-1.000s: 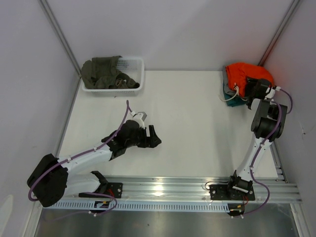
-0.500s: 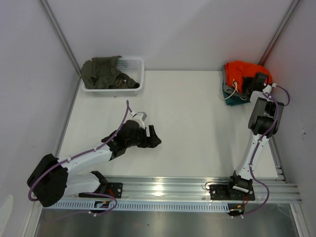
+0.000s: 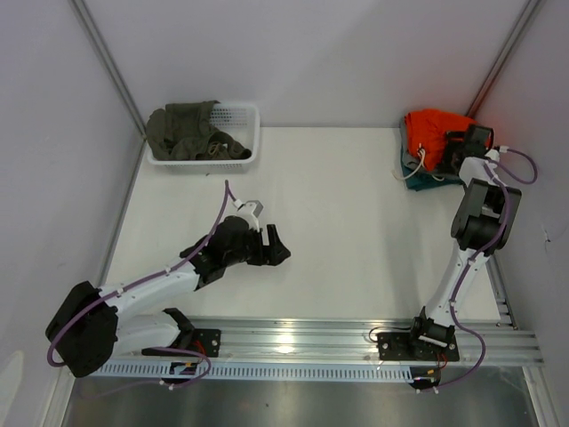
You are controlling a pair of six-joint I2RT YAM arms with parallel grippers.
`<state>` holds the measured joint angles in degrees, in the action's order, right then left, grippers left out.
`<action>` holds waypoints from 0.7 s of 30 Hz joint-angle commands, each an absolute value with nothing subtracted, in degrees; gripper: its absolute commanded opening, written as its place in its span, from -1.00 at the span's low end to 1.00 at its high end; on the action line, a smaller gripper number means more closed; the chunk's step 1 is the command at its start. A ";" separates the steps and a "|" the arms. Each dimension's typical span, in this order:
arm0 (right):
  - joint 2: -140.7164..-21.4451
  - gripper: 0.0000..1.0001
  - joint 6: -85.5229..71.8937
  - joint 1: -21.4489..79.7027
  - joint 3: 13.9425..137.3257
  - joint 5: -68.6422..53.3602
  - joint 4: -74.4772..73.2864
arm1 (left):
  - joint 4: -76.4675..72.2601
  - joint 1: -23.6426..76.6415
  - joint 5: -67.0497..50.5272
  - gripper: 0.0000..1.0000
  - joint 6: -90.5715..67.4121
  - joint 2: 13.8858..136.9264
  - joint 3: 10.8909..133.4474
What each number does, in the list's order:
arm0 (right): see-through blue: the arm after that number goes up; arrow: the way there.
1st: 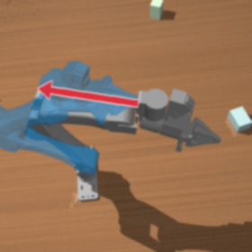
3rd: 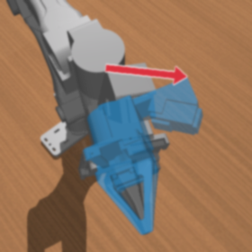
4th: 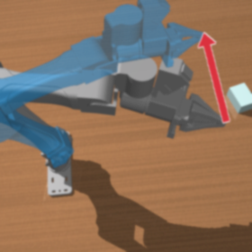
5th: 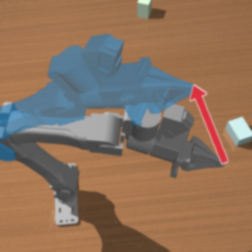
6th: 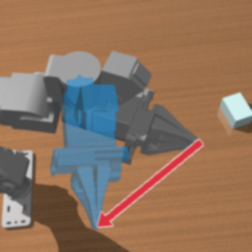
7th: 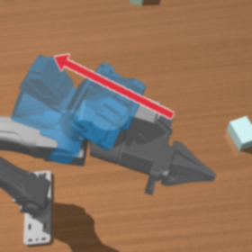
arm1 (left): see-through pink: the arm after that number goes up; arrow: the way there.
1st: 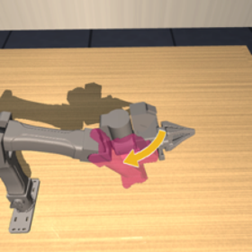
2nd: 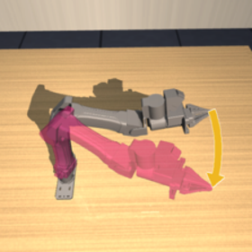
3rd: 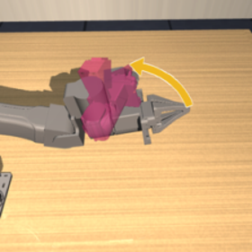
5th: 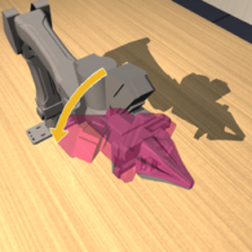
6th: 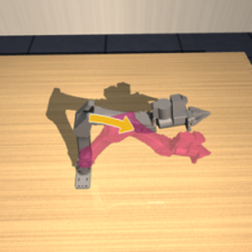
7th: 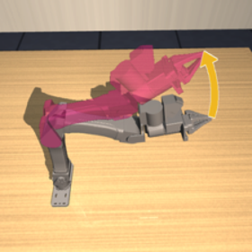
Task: Fold and stack the shorts
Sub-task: Neatly place the folded shorts to the corner
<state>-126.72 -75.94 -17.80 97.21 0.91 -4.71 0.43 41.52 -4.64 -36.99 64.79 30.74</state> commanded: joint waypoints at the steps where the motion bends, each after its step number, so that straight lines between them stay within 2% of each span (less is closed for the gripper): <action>1: -121.47 0.67 -73.74 -19.07 96.60 2.99 -9.31 | -0.44 41.92 -4.13 0.70 -36.21 62.67 30.41; 3: -120.59 0.75 -73.57 -19.68 95.37 2.03 -9.66 | 1.13 41.92 -4.13 0.70 -36.30 62.49 30.41; 4: -120.41 0.85 -73.13 -19.86 95.36 1.76 -10.89 | 1.23 41.92 -4.22 0.70 -36.30 62.14 30.24; 7: -119.36 0.92 -71.38 -21.00 94.31 -0.78 -12.82 | 1.49 41.92 -4.13 0.70 -36.21 61.44 30.06; 12: -111.38 0.94 -67.77 -23.02 84.05 -3.07 -10.99 | 1.58 41.92 -3.95 0.71 -36.30 61.26 29.89; 21: -100.55 0.96 -64.34 -25.14 73.39 -5.36 -6.59 | 0.44 41.92 -4.57 0.71 -36.12 63.19 30.50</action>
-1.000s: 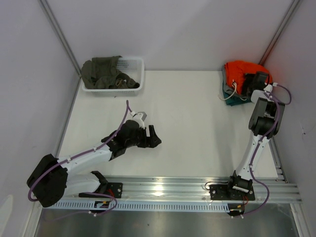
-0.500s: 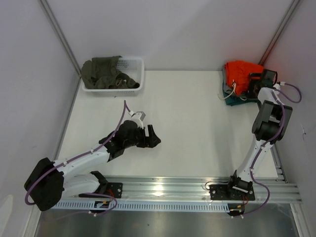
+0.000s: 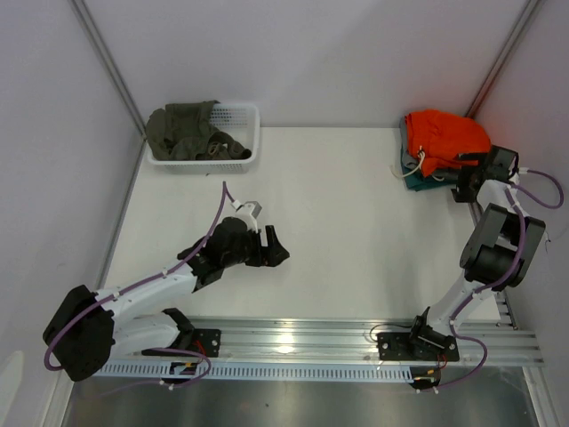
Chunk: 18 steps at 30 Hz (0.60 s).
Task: Fold and stack the shorts
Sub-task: Neatly place the folded shorts to the corner
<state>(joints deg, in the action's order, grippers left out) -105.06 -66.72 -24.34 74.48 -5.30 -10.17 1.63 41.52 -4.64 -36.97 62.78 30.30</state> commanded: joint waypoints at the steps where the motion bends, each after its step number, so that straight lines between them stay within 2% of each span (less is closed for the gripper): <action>1: -99.68 0.95 -63.64 -25.31 73.74 -5.45 -6.16 | 0.53 41.92 -4.66 0.71 -36.04 63.19 30.50; 3: -99.32 0.87 -62.58 -25.66 73.30 -9.21 -0.99 | 0.44 41.92 -4.48 0.71 -36.03 63.46 30.59; 5: -99.66 0.71 -63.37 -26.10 71.64 -13.77 6.47 | 0.44 41.92 -4.31 0.72 -36.03 63.72 30.50; 7: -101.42 0.29 -65.47 -26.10 71.89 -17.04 16.76 | 0.35 41.92 -4.39 0.71 -35.95 63.98 30.67; 9: -105.98 -0.24 -67.23 -26.02 76.01 -21.69 21.59 | 0.26 41.92 -4.57 0.71 -35.95 64.33 30.76; 12: -111.95 -0.76 -71.44 -25.06 79.71 -24.52 29.49 | 0.35 41.92 -4.57 0.71 -36.12 64.95 30.94; 14: -114.86 -0.89 -74.87 -24.35 80.68 -24.96 35.48 | -1.39 41.92 -4.66 0.72 -36.21 65.48 31.02; 18: -124.07 -0.91 -76.55 -22.15 86.47 -23.82 39.71 | -1.41 41.92 -4.75 0.71 -36.30 66.36 31.29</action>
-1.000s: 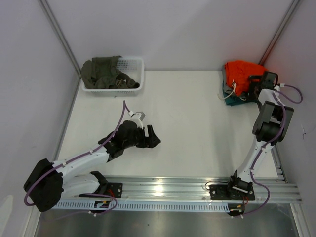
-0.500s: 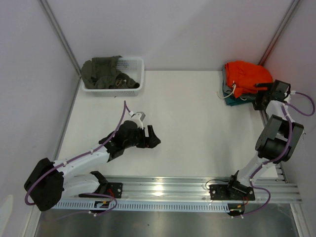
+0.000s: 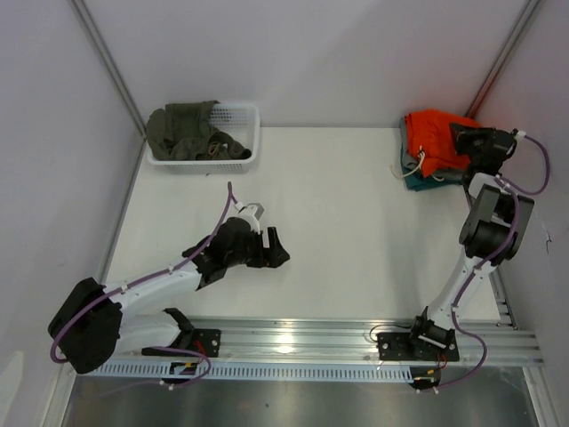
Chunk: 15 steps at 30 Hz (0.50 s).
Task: Fold and stack the shorts
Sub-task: Neatly place the folded shorts to the corner
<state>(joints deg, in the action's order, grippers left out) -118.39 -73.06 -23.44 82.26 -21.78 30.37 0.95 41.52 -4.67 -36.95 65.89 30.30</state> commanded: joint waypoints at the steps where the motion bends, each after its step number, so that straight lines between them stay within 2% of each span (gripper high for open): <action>1: -125.58 -0.91 -76.64 -21.19 87.88 -23.38 40.94 | -1.41 41.92 -4.66 0.72 -36.30 66.36 31.38; 4: -131.65 -0.91 -77.60 -19.61 90.69 -22.07 43.15 | -1.14 41.92 -4.22 0.72 -36.30 66.01 31.20; 11: -140.53 -0.88 -79.10 -17.84 87.02 -15.83 46.57 | -1.14 41.92 -4.22 0.72 -36.30 66.01 31.11; 15: -144.49 -0.87 -82.70 -17.58 87.54 -16.52 51.06 | -0.88 41.92 -4.22 0.72 -36.21 66.01 31.29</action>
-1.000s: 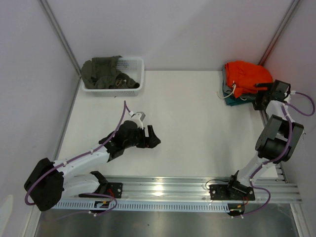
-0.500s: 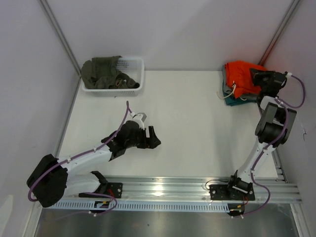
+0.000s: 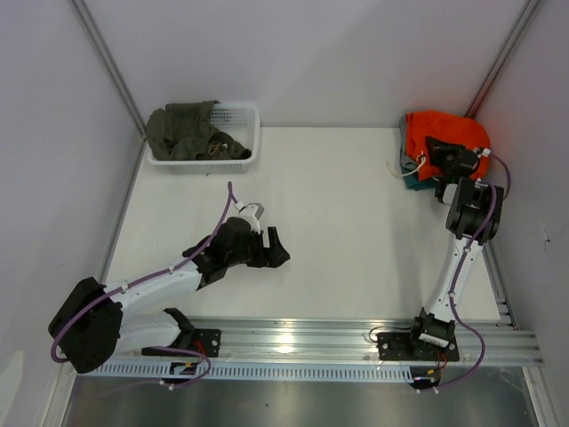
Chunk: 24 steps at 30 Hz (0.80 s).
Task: Fold and stack the shorts
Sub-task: Neatly place the folded shorts to the corner
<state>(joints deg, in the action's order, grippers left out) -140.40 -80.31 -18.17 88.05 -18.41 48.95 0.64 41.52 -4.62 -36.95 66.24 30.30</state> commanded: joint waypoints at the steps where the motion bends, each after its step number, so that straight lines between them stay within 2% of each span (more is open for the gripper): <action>1: -144.41 -0.86 -82.62 -17.58 87.89 -16.44 51.24 | -0.79 41.92 -4.13 0.72 -36.12 66.01 31.46; 5: -141.43 -0.83 -80.86 -17.05 90.96 -16.17 48.87 | -0.53 41.92 -4.04 0.72 -36.12 66.01 31.99; 10: -141.06 -0.78 -80.68 -16.26 101.32 -15.74 42.74 | -0.44 41.92 -3.52 0.72 -35.95 65.57 32.43; 16: -147.55 -0.76 -81.39 -15.38 114.85 -14.42 37.89 | 1.84 41.92 -2.64 0.72 -35.60 64.69 32.61; 24: -154.42 -0.70 -82.96 -13.71 118.56 -8.61 31.47 | 2.90 41.92 -1.76 0.73 -35.33 65.21 33.05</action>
